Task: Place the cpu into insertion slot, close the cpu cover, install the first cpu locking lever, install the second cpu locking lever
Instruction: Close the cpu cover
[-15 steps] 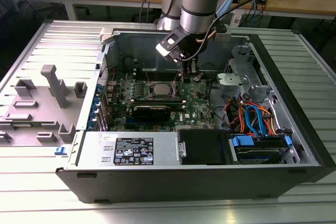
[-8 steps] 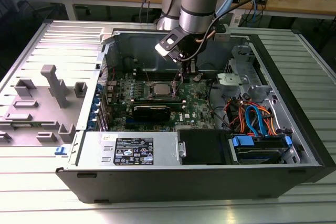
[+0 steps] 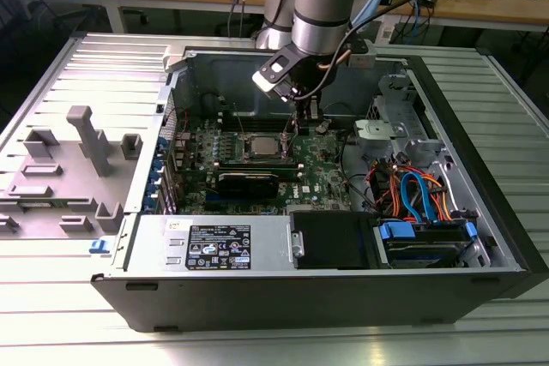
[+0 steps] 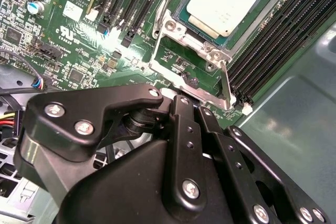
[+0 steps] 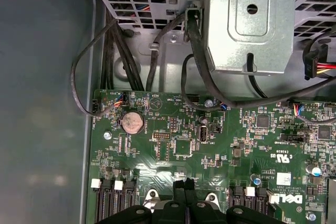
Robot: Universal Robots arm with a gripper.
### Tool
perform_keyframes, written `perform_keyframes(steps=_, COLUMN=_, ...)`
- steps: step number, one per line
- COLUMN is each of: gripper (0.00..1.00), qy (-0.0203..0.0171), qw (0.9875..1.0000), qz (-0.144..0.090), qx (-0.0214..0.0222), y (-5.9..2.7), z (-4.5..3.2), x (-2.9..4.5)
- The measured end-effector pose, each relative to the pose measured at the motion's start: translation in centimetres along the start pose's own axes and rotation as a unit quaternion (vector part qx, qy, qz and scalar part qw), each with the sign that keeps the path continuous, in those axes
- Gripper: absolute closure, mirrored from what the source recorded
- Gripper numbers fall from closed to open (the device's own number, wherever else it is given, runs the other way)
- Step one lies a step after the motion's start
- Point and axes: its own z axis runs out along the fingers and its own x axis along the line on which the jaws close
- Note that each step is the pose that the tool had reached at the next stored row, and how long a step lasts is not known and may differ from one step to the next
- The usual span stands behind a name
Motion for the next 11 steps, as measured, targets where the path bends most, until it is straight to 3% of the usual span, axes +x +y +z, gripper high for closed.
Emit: perform_keyframes(steps=11, gripper=0.89, qy=0.0, qw=1.0, qz=0.0, qx=0.0, y=-0.26, z=0.01, x=0.01)
